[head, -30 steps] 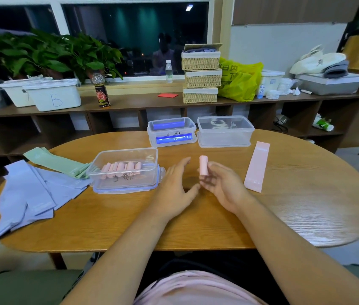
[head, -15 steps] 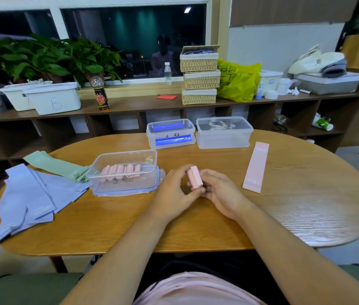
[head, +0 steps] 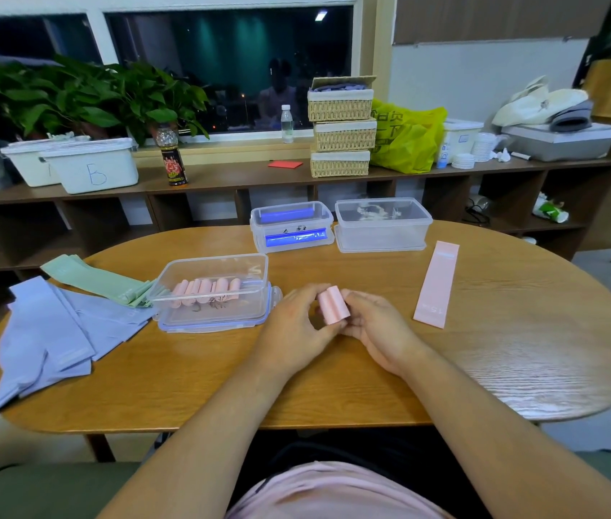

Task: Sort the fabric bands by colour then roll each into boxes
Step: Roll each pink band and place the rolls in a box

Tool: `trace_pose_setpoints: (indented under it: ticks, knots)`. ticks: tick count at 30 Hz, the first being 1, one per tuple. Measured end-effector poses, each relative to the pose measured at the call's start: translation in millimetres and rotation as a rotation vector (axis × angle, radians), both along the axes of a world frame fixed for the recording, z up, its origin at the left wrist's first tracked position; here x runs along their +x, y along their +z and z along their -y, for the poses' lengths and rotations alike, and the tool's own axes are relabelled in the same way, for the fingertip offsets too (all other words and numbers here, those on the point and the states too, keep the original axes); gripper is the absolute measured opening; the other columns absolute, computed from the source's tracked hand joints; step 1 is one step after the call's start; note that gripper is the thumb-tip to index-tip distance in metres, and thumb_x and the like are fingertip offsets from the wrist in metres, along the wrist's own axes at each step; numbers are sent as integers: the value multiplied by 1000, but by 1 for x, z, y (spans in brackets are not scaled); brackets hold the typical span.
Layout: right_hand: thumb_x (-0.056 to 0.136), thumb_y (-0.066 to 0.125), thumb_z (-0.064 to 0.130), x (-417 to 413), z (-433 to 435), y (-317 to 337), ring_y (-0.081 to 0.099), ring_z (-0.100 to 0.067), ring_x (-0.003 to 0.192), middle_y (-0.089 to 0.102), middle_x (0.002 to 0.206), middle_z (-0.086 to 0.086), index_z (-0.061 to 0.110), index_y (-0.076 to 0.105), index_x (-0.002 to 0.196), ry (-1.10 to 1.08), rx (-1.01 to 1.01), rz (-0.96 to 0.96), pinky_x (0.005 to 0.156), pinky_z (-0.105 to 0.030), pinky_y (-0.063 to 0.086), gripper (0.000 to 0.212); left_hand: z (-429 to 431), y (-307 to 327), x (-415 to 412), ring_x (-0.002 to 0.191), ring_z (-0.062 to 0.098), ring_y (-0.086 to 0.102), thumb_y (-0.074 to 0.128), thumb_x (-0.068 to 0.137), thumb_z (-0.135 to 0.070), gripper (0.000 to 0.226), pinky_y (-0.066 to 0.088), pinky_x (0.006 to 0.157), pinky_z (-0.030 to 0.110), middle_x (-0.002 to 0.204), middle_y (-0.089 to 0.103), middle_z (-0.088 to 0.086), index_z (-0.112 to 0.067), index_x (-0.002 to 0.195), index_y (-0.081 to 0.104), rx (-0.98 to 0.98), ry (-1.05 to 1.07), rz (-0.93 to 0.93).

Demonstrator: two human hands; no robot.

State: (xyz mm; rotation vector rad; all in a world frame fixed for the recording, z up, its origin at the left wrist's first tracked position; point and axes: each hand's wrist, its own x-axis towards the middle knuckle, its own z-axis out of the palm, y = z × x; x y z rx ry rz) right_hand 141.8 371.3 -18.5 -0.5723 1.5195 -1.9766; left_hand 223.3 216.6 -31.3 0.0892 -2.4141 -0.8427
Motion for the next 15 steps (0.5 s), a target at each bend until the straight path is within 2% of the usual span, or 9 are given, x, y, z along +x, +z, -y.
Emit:
trace_pose_setpoints:
  ticks: [3, 5, 8, 10, 15]
  knots:
    - [110, 55, 32, 1, -1, -2, 72, -25, 112, 76, 119, -16, 9, 74, 126, -17, 14, -27, 97, -39, 59, 35, 0, 0, 1, 112, -4, 55, 83, 86, -39, 55, 45, 95, 15, 122, 67, -22, -34, 136, 63, -37, -2, 9]
    - [105, 65, 25, 3, 0, -6, 70, -20, 101, 77, 107, -14, 12, 80, 116, -40, 59, -133, 91, -35, 60, 23, 0, -1, 0, 112, -4, 54, 81, 87, -33, 52, 48, 96, 21, 122, 67, -20, -32, 135, 63, -73, -9, 6]
    - [98, 74, 15, 3, 2, -11, 71, -18, 101, 79, 108, -12, 18, 82, 111, -94, 102, -241, 93, -39, 60, 16, 1, -2, 0, 122, 0, 53, 79, 89, -34, 54, 47, 103, 27, 130, 64, -18, -31, 139, 60, -103, -25, 37]
    - [96, 77, 14, 3, 2, -10, 72, -19, 101, 79, 109, -13, 18, 81, 113, -120, 101, -242, 92, -39, 60, 18, 3, -3, -1, 126, 1, 51, 79, 89, -36, 58, 47, 105, 26, 134, 61, -17, -33, 142, 55, -96, -38, 45]
    - [92, 81, 10, 4, -2, -5, 74, -19, 88, 79, 101, -15, 6, 76, 112, -152, 61, -152, 79, -28, 59, 21, 5, -4, -1, 117, 2, 53, 84, 84, -32, 51, 48, 99, 25, 121, 60, -19, -34, 129, 58, -74, -37, -16]
